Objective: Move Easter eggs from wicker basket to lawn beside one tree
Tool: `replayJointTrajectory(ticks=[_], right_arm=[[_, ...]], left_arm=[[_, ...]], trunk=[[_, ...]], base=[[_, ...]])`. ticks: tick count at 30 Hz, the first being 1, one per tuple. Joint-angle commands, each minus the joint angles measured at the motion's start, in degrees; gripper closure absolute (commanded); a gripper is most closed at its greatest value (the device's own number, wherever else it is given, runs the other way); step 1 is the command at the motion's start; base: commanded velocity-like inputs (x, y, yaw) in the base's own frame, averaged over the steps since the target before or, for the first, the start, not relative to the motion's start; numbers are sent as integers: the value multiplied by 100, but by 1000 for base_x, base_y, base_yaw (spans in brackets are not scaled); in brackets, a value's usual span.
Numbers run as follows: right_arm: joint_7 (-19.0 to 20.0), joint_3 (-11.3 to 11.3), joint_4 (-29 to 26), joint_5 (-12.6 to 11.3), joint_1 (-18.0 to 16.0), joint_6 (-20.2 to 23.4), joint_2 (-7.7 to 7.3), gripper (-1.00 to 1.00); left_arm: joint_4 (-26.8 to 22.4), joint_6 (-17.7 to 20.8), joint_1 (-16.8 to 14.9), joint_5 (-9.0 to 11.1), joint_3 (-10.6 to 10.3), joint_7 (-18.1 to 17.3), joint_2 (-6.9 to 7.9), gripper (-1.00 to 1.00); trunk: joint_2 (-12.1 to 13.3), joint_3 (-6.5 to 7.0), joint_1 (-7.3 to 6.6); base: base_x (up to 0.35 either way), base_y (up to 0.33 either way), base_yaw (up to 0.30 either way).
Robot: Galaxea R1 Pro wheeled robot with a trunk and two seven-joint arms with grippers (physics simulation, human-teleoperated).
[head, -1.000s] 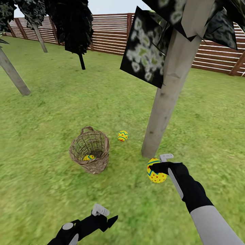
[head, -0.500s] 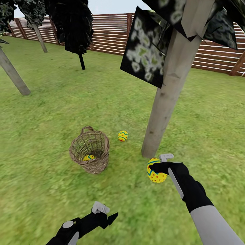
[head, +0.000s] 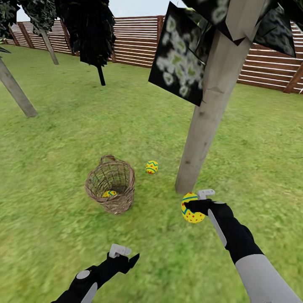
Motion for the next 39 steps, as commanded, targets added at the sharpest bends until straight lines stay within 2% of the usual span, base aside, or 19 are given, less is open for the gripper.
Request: replayJointTrajectory(ticks=[1,7,10,13,16,22,39], right_arm=[[-19,18,132,-46,-6,-88,-5,100],[-36,7,487,-35,-23,-434,-11,100],[-177,7,551,-44,-131,-553,-9,100],[-242,7,994,-51,-513,-558,0,100],[-247,7,1633,-53,-884,-630,57,100],[-240,26,1703,-56,-934,-673,122,100],[-239,33,1696,-47,-930,-677,126,100]], left_arm=[[-4,39,-3,59,-8,-1,5,-100],[-1,30,-3,43,-16,-21,16,-100],[-201,62,-3,41,-22,-223,22,-100],[-834,696,5,46,-41,-265,48,-100],[-993,932,6,54,-43,-284,41,-100],[-976,991,6,43,-51,-269,14,-100],[-960,979,9,34,-52,-268,12,-100]], trunk=[[-44,-22,22],[-284,-130,154],[-405,-184,220],[-525,-238,285],[-645,-292,351],[-886,-430,483],[-1568,-888,856]], base=[[0,0,0],[0,0,0],[0,0,0],[0,0,0],[0,0,0],[0,0,0],[0,0,0]])
